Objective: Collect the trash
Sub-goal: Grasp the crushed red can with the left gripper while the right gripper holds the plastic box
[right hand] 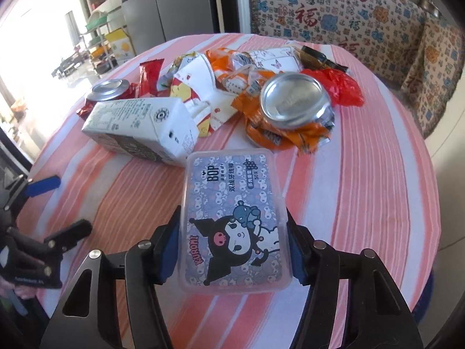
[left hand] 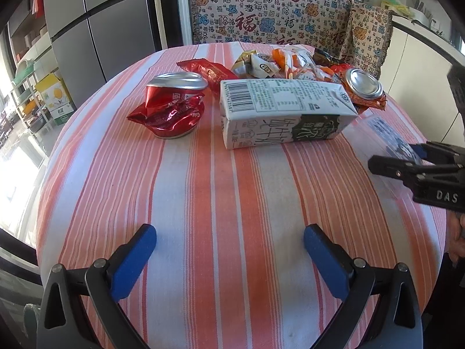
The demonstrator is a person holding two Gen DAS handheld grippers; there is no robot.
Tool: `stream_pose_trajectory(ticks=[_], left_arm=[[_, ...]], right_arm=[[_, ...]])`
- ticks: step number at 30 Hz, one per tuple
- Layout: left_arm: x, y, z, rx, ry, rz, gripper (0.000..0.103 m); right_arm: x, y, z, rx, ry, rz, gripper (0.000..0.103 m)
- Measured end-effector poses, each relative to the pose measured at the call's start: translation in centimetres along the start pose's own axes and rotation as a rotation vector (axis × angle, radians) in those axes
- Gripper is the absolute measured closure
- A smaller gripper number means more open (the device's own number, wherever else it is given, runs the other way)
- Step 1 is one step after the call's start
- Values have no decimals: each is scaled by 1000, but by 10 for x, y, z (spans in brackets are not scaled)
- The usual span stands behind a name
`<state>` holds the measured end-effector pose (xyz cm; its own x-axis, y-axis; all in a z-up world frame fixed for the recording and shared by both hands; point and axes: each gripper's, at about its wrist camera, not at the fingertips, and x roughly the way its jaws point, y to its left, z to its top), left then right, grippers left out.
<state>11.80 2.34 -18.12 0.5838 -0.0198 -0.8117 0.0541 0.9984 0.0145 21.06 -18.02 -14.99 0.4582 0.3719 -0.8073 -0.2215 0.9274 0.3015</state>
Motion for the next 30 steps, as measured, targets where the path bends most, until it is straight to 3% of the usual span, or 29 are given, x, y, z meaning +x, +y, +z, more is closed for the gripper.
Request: stream_pose_trajectory(ticks=[5,13,23,25,26,27,30], left_arm=[[0,7,3,12,9,-28,0],[7,60,37,-97,-58,-54,4],[52,60,81,76,-42,-51,7],[58,62,86,82,-27,-92,26],[57,62,87,90,-39,-91,28],[57,61,88,107,-41,-105,43],[57,58,88,133,-49,-98,43]], right_arm=[[-23,-5,-28,43,-11,1,40],[-27,5,-39,35,-13,-22,39],[-22,9,-36,15,7,-28,35],[-21,9,-33,7,15,-24,30],[-20,10,-31,1,19,-24,25],[-20,11,-29,-9,23,-27,24],[-19,13,-21,-40,34,-37,23]])
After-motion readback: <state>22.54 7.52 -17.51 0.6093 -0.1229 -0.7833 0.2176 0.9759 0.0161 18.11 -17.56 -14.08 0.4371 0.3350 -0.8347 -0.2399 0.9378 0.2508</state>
